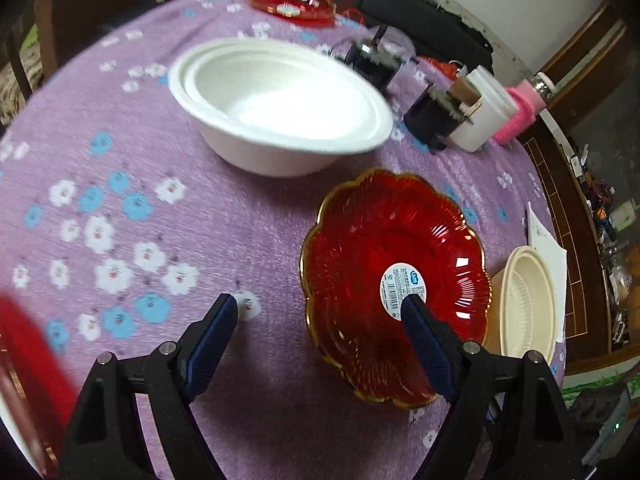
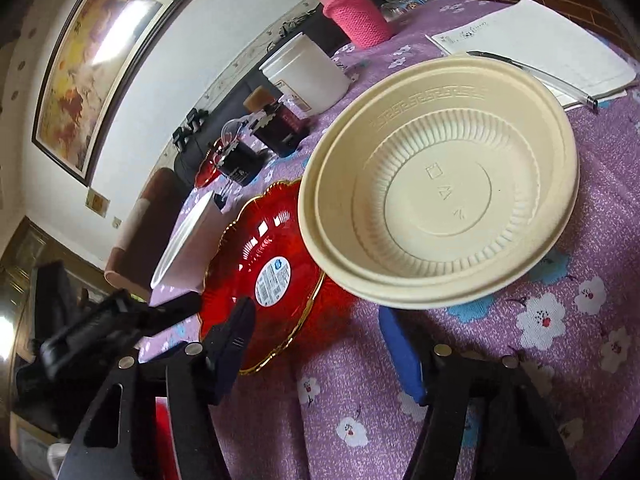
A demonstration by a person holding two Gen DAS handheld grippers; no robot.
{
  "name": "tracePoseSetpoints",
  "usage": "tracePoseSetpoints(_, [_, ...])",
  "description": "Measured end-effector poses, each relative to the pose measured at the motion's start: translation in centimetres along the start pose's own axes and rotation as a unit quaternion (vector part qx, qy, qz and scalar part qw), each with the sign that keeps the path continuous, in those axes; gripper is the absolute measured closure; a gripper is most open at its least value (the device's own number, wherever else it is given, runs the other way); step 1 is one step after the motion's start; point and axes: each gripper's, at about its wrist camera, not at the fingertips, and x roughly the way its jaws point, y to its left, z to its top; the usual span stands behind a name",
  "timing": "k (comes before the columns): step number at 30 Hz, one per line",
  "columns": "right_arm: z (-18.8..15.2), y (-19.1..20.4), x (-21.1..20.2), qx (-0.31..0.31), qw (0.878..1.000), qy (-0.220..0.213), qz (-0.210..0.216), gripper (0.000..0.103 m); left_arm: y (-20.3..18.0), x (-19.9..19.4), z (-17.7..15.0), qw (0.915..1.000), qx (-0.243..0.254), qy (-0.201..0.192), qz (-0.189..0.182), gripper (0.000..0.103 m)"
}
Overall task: Organize plates and bowls
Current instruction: 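Grasp the rim of the small red stickered plate with the left gripper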
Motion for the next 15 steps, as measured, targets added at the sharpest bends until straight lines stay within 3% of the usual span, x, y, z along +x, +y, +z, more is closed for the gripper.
tracePoseSetpoints(6, [-0.2,0.2,0.9,0.003,0.999,-0.003,0.050,0.034,-0.9,1.1,0.3,0.9997,0.013,-0.008,0.021,0.020])
tracePoseSetpoints(7, [-0.2,0.4,1.1,-0.001,0.998,0.000,0.062,0.038,-1.1,1.2,0.2,0.9994,0.018,-0.008,0.028,0.021])
tracePoseSetpoints(8, [-0.3,0.5,1.5,-0.003,0.997,0.010,0.073,0.042,-1.4,1.3,0.1,0.9990,0.026,-0.009,0.036,0.030])
tracePoseSetpoints(9, [-0.3,0.5,1.9,-0.004,0.997,0.023,0.079,0.055,-1.6,1.3,0.0,0.9983,0.034,-0.011,0.045,0.038])
tracePoseSetpoints(10, [-0.4,0.5,2.3,-0.003,0.996,0.034,0.078,0.066,-1.8,1.3,-0.1,0.9972,0.046,-0.013,0.057,0.057])
tracePoseSetpoints(11, [-0.5,0.5,2.6,-0.002,0.996,0.046,0.078,0.071,-2.0,1.3,-0.2,0.9960,0.056,-0.015,0.067,0.077])
tracePoseSetpoints(13, [-0.6,0.5,2.9,-0.003,0.995,0.059,0.074,0.081,-1.8,1.4,-0.4,0.9957,0.060,-0.008,0.069,0.083])
tracePoseSetpoints(15, [-0.7,0.8,3.0,-0.012,0.995,0.065,0.072,0.081,-1.1,1.0,-0.5,0.9968,0.051,-0.010,0.060,0.085])
